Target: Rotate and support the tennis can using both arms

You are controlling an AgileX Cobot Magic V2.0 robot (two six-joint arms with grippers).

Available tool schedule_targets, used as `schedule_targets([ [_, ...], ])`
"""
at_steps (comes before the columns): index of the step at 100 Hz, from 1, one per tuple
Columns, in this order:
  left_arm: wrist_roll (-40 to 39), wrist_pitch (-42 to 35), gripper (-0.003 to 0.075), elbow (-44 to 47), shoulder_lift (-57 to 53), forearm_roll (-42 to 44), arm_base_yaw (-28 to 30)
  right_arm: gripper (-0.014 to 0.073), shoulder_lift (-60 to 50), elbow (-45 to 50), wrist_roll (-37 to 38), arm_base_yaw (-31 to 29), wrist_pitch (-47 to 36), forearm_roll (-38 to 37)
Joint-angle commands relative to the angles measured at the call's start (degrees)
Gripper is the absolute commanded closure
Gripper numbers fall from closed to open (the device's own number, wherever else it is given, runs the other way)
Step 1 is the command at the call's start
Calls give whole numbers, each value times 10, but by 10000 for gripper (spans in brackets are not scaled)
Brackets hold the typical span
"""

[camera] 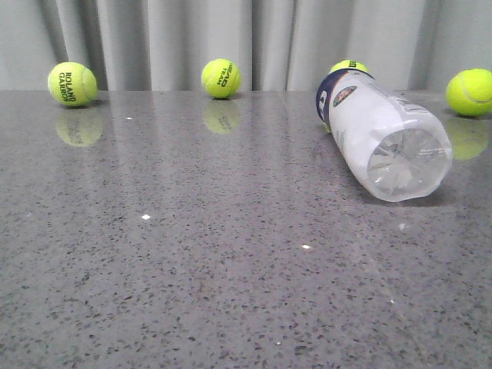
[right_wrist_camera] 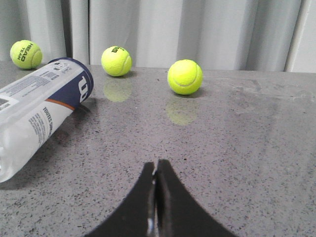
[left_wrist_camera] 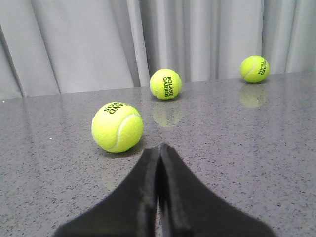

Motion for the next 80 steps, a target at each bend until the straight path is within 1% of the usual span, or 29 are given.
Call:
schedule_targets([
  [1,-2,-42,740,25,-19,-4,3,661,-17,-10,-2,1,-45,0],
  [69,-2,-42,740,25,-19,-4,3,661,-17,-10,-2,1,-45,0],
  [80,-2,-42,740,25,-19,-4,3,661,-17,-10,-2,1,-66,0],
])
